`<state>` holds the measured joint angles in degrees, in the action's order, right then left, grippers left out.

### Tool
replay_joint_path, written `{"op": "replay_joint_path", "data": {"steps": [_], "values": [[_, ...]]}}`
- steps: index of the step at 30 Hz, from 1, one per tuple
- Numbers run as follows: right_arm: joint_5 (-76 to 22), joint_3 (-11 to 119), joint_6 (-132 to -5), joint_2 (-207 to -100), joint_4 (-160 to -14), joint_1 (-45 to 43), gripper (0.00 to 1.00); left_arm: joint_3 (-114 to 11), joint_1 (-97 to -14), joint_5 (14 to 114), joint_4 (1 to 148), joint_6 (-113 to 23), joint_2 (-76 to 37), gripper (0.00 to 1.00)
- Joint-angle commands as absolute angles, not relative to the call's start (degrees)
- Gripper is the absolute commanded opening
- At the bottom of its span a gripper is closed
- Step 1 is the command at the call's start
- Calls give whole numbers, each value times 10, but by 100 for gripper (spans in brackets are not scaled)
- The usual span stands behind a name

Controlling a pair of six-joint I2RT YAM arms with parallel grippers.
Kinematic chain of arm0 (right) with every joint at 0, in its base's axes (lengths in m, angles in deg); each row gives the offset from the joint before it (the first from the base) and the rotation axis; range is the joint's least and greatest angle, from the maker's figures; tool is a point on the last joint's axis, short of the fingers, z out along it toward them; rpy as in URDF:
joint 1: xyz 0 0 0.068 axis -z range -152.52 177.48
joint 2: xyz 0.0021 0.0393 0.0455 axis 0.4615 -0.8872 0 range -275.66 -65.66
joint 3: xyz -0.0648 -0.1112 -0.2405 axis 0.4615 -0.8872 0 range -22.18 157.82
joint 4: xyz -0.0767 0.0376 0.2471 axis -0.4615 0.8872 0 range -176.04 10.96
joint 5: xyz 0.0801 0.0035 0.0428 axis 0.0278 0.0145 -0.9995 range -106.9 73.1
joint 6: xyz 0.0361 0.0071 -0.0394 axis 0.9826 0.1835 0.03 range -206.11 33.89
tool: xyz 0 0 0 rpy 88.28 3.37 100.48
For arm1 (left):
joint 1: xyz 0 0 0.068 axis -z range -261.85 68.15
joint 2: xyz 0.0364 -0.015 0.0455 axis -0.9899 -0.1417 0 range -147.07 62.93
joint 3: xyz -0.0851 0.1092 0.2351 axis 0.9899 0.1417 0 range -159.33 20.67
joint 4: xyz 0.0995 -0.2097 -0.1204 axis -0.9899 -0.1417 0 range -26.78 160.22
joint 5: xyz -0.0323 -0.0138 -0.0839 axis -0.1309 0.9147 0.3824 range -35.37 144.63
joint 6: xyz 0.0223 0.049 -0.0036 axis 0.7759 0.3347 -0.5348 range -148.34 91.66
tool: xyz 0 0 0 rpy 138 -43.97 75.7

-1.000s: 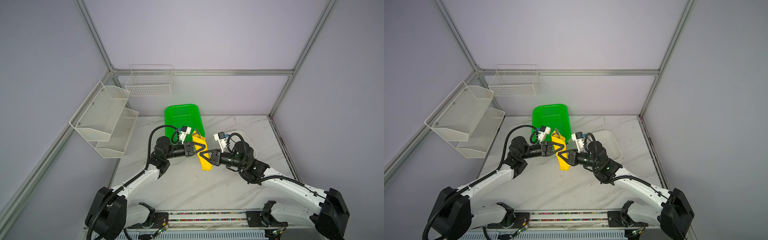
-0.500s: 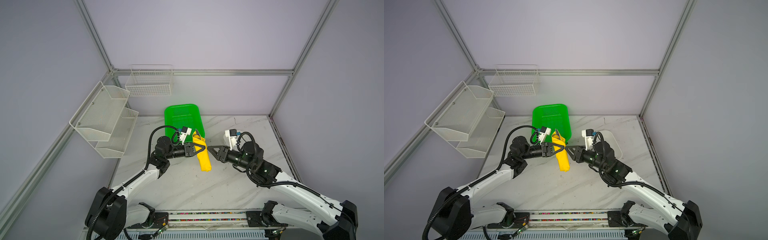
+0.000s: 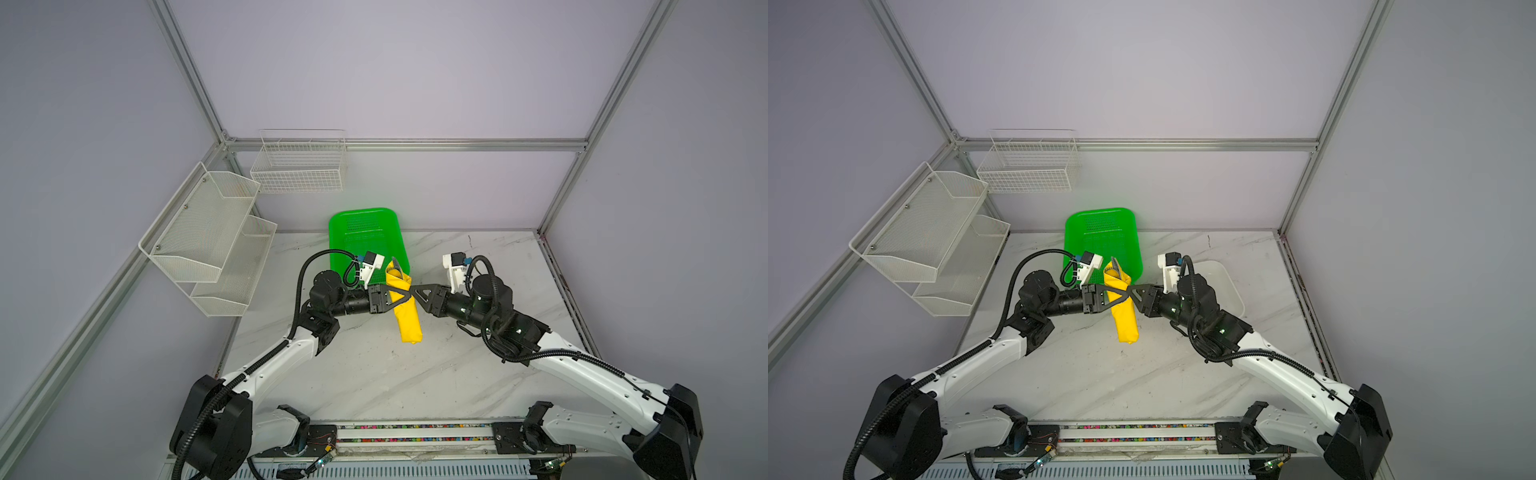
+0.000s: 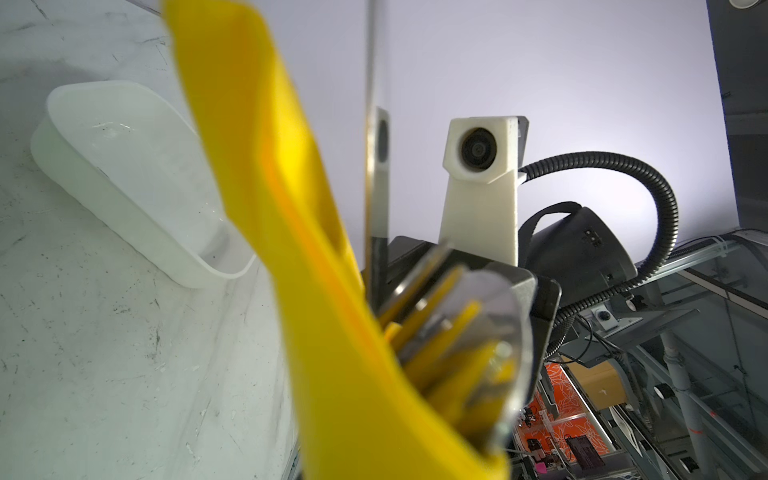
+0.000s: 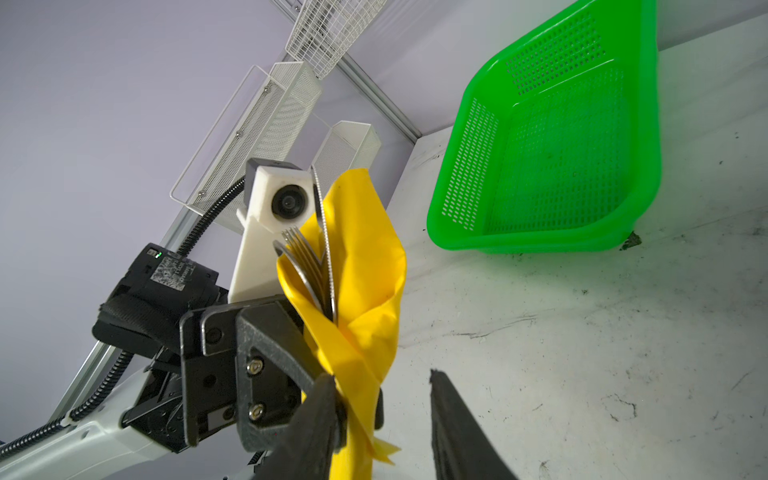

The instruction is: Place the utensils on the paper napkin and roll it up

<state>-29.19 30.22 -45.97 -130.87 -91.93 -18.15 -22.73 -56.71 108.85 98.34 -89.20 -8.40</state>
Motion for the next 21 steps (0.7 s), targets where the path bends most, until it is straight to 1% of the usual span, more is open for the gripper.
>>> {"op": "replay_joint_path", "data": {"steps": [1, 4, 11, 14, 19, 21], "values": [[-260, 313, -463, -1306, -890, -179, 39, -288, -568, 1109, 1020, -888, -69, 16], [-214, 319, -456, -1313, -869, -178, 36, -287, -569, 1118, 1021, -888, -68, 15], [-213, 336, -462, -1332, -874, -178, 35, -291, -568, 1149, 1022, -894, -70, 16], [-203, 341, -467, -1327, -880, -178, 35, -293, -569, 1153, 1019, -894, -74, 16], [-142, 341, -452, -1307, -857, -178, 35, -298, -569, 1161, 1018, -896, -78, 15], [-139, 334, -454, -1291, -856, -178, 35, -301, -569, 1159, 1010, -890, -77, 15]]}}
